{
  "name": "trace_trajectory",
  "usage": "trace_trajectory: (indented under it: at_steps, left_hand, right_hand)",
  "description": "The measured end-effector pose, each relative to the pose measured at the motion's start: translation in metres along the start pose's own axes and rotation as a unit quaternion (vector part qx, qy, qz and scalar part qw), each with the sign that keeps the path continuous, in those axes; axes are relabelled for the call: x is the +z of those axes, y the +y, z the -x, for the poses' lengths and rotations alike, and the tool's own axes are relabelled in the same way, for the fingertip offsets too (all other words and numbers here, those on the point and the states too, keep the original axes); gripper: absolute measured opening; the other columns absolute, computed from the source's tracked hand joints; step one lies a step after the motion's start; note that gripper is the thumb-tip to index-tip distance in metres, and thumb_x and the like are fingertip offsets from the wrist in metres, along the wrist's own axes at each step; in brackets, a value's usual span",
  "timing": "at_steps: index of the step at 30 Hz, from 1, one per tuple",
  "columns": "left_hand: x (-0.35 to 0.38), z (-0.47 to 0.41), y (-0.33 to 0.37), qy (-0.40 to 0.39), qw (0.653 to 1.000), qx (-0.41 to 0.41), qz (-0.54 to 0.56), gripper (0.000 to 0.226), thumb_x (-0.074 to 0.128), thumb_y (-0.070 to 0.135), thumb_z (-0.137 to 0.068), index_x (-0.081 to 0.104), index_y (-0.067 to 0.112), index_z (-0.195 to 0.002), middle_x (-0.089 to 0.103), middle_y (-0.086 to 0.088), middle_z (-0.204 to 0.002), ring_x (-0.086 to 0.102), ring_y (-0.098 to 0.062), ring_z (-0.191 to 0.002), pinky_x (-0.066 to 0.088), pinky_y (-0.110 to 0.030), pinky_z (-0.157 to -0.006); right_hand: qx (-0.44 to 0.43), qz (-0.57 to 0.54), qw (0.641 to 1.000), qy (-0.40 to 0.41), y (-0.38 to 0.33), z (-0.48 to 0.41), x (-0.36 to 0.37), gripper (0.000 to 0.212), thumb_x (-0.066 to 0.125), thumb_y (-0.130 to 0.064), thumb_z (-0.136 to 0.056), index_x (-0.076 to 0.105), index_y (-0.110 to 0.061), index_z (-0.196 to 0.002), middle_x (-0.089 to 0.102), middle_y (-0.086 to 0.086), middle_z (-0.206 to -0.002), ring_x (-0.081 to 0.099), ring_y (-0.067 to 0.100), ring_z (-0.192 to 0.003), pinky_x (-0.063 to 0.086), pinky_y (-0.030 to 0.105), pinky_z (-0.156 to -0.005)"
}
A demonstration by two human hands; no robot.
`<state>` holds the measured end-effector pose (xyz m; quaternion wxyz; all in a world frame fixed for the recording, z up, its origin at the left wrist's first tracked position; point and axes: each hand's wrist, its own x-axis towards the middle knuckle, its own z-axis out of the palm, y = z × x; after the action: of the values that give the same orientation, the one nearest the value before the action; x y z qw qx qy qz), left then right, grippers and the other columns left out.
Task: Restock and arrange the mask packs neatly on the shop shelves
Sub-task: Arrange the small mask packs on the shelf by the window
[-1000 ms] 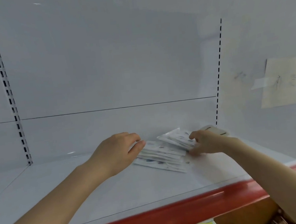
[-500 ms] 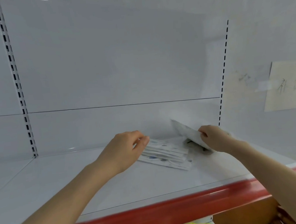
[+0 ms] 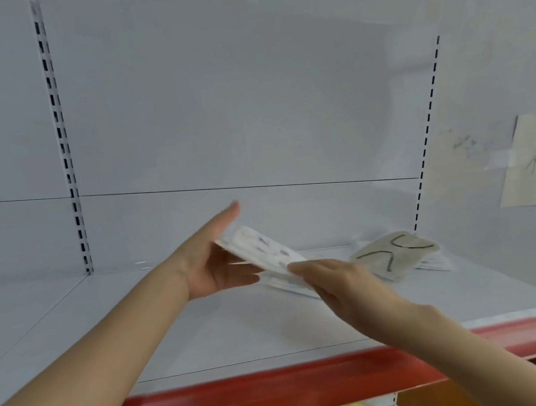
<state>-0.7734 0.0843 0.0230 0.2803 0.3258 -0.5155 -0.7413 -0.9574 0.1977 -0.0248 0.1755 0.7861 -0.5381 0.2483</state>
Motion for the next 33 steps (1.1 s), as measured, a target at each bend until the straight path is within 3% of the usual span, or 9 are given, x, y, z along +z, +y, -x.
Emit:
trace_trajectory:
  at_steps: [5,9,12,15,17,22,26,29,33]
  left_hand:
    - [-0.023,0.017,-0.012,0.054,0.992,0.078,-0.083,0.023,0.057,-0.003,-0.085,0.062,0.008,-0.104,0.07,-0.009,-0.086,0.068,-0.019,-0.067,0.056,-0.025,-0.056]
    - [-0.037,0.035,-0.02,0.036,0.991,0.126,-0.033,0.03,0.059,-0.005,-0.082,0.062,0.008,-0.108,0.072,-0.011,-0.096,0.072,-0.02,-0.077,0.059,-0.03,-0.061]
    - [-0.042,0.043,-0.024,0.015,0.988,0.136,-0.068,0.034,0.063,-0.003,-0.075,0.063,0.01,-0.106,0.072,-0.009,-0.099,0.071,-0.02,-0.084,0.059,-0.031,-0.069]
    - [-0.047,0.05,-0.024,0.034,0.982,0.14,-0.125,0.04,0.07,0.006,-0.064,0.064,0.011,-0.103,0.074,-0.006,-0.095,0.071,-0.019,-0.084,0.058,-0.034,-0.076]
    - [-0.052,0.052,-0.025,0.068,0.971,0.144,-0.176,0.052,0.076,0.016,-0.058,0.063,0.015,-0.108,0.072,-0.005,-0.102,0.068,-0.021,-0.094,0.052,-0.037,-0.083]
    - [-0.057,0.05,-0.035,0.127,0.959,0.146,-0.206,0.031,0.073,0.004,-0.076,0.064,0.011,-0.106,0.071,-0.008,-0.101,0.067,-0.021,-0.091,0.051,-0.03,-0.078]
    - [-0.061,0.049,-0.033,0.195,0.939,0.185,-0.215,0.017,0.064,0.002,-0.084,0.065,0.016,-0.093,0.07,-0.005,-0.09,0.063,-0.018,-0.078,0.046,-0.025,-0.065]
    - [-0.069,0.047,-0.026,0.243,0.93,0.22,-0.164,0.018,0.064,0.002,-0.084,0.063,0.017,-0.093,0.067,-0.001,-0.085,0.061,-0.019,-0.075,0.043,-0.027,-0.064]
    - [-0.078,0.043,-0.022,0.271,0.925,0.23,-0.133,0.02,0.065,0.004,-0.083,0.061,0.016,-0.099,0.065,0.0,-0.086,0.059,-0.018,-0.074,0.039,-0.027,-0.064]
  right_hand:
    - [0.019,-0.153,0.987,-0.044,-0.008,-0.007,0.008,0.054,0.044,-0.056,-0.085,0.064,-0.019,-0.119,0.052,-0.018,-0.123,0.045,-0.006,-0.12,0.036,0.013,-0.101]
    - [0.136,-0.12,0.98,0.086,0.001,-0.024,0.001,0.056,0.065,-0.041,-0.083,0.049,-0.019,-0.133,0.044,-0.01,-0.134,0.038,0.004,-0.128,0.026,0.017,-0.105]
    - [0.205,-0.167,0.964,0.013,0.004,-0.037,-0.003,0.066,0.07,-0.033,-0.08,0.039,-0.023,-0.137,0.043,-0.013,-0.129,0.04,0.0,-0.119,0.026,0.01,-0.095]
    - [0.194,-0.245,0.95,0.005,0.003,-0.042,-0.004,0.024,0.073,-0.02,-0.078,0.061,-0.026,-0.098,0.062,-0.011,-0.09,0.056,-0.007,-0.073,0.044,0.015,-0.066]
    - [0.177,-0.26,0.948,0.047,0.001,-0.044,-0.002,0.02,0.073,-0.015,-0.078,0.061,-0.031,-0.08,0.063,-0.013,-0.074,0.057,0.0,-0.065,0.046,0.019,-0.065]
    - [0.148,-0.238,0.959,-0.038,-0.01,-0.046,0.003,0.023,0.071,-0.024,-0.081,0.058,-0.036,-0.096,0.062,-0.017,-0.086,0.059,0.006,-0.083,0.048,0.022,-0.078]
    - [0.224,-0.388,0.894,-0.002,-0.002,-0.052,-0.008,0.014,0.053,-0.019,-0.093,0.058,-0.024,-0.105,0.064,-0.008,-0.085,0.062,-0.002,-0.072,0.05,0.017,-0.068]
    - [0.294,-0.317,0.9,0.05,0.026,-0.063,-0.008,0.012,0.048,-0.013,-0.096,0.059,-0.016,-0.099,0.065,0.001,-0.091,0.065,0.01,-0.077,0.048,0.025,-0.07]
    - [0.309,-0.096,0.943,-0.081,0.067,-0.073,0.013,0.022,0.047,-0.014,-0.095,0.062,-0.001,-0.103,0.065,0.014,-0.105,0.061,0.029,-0.094,0.042,0.027,-0.074]
